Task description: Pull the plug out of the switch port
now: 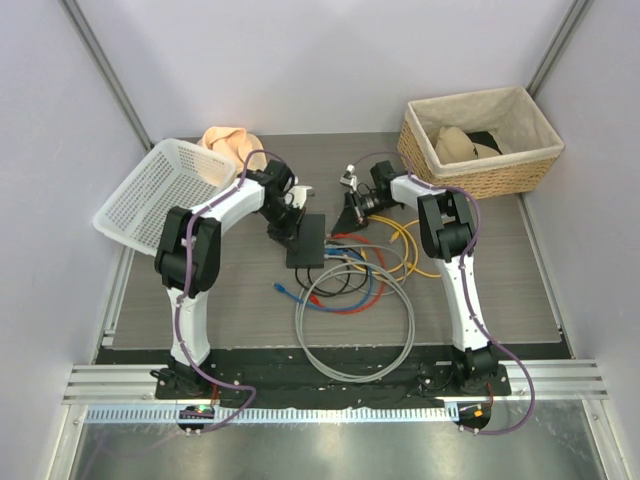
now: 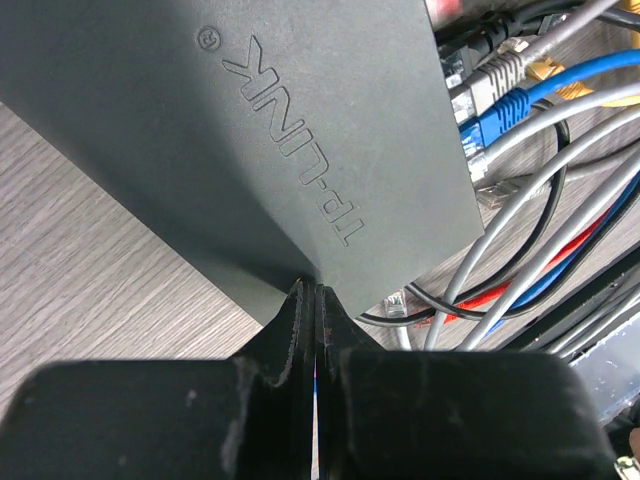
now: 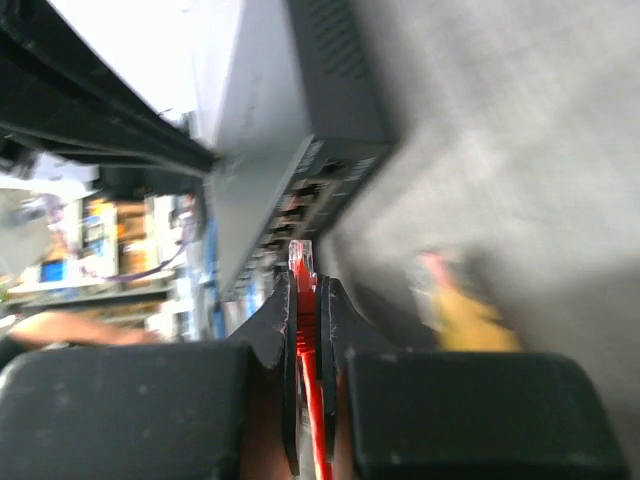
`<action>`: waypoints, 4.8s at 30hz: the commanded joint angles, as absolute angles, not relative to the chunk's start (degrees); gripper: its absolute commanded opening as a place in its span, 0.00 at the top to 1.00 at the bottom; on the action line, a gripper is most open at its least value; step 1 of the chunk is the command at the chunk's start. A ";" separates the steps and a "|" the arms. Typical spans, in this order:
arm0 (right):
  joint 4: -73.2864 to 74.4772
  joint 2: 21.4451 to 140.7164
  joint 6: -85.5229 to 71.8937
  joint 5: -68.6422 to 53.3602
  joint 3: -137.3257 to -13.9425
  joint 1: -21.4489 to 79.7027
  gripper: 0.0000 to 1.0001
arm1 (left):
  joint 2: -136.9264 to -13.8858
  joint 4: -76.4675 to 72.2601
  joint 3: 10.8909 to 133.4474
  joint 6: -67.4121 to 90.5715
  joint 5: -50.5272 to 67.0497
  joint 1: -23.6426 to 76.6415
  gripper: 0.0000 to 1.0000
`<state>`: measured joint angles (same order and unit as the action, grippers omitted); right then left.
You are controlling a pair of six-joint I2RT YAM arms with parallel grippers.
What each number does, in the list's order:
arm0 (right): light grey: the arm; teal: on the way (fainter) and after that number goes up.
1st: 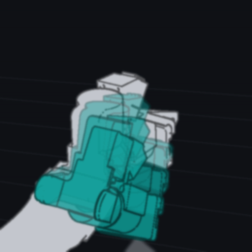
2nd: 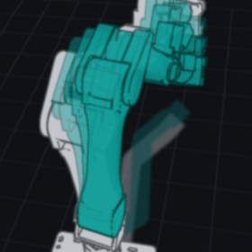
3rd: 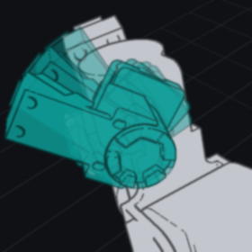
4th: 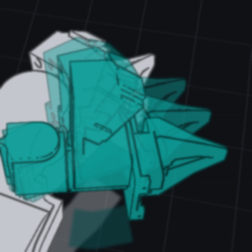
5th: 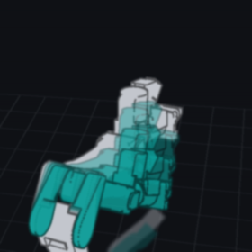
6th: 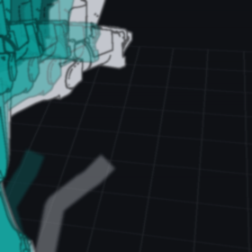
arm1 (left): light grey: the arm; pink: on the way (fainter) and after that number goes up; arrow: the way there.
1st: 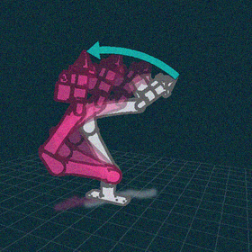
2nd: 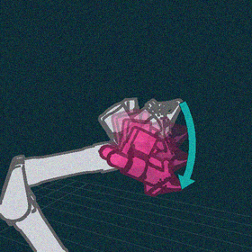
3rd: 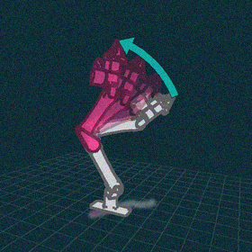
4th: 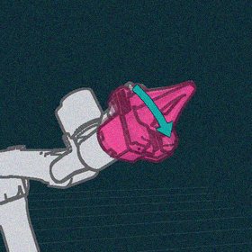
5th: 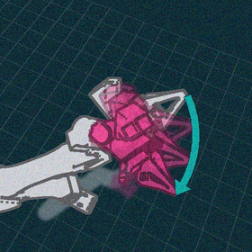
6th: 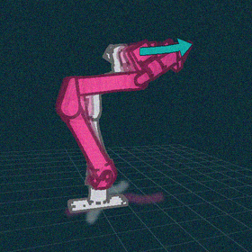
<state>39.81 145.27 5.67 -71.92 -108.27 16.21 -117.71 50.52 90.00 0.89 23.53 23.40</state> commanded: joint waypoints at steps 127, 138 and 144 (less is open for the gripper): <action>54.85 149.94 17.41 -62.14 -117.42 21.36 0.43 | -119.44 49.13 87.19 -2.37 25.75 20.04 1.00; 50.63 150.82 11.87 -59.94 -117.24 21.71 0.51 | -119.97 49.22 87.45 -2.64 24.96 21.01 1.00; 49.66 151.17 10.02 -56.25 -117.25 22.67 0.63 | -120.15 49.13 87.63 -2.72 24.79 21.53 1.00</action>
